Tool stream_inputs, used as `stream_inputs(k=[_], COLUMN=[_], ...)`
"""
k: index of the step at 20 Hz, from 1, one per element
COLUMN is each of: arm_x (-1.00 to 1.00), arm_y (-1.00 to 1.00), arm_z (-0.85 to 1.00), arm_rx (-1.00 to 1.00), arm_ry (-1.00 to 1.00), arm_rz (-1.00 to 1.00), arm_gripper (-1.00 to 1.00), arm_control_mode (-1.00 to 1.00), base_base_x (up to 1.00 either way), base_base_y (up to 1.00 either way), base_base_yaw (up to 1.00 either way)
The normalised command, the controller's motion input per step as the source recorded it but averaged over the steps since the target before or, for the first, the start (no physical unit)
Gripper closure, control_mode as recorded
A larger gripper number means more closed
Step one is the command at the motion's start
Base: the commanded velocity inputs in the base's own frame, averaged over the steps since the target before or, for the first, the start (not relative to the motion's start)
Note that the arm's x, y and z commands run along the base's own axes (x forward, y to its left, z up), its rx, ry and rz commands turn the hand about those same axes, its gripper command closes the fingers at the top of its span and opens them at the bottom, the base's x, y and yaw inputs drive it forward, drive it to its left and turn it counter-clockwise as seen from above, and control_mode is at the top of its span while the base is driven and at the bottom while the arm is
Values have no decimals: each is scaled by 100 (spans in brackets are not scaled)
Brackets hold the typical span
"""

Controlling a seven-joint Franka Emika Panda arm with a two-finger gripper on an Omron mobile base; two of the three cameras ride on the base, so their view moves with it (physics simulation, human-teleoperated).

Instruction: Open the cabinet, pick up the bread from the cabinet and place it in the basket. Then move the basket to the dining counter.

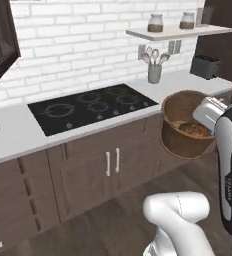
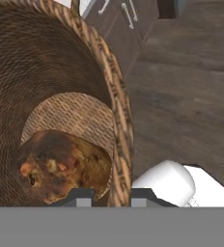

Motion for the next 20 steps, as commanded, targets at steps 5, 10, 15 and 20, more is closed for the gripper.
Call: stream_inputs(k=[5, 10, 15, 20], arm_x=[0, 0, 0, 0], arm_y=[0, 0, 0, 0], arm_z=[0, 0, 0, 0], arm_rx=[0, 0, 0, 0], arm_ry=[0, 0, 0, 0], arm_rz=[0, 0, 0, 0], arm_gripper=[100, 100, 100, 100], arm_control_mode=[100, 100, 100, 100], base_base_x=[0, 0, 0, 0], base_base_y=[-54, -50, -37, -10], base_base_yaw=[-77, -78, -80, -85])
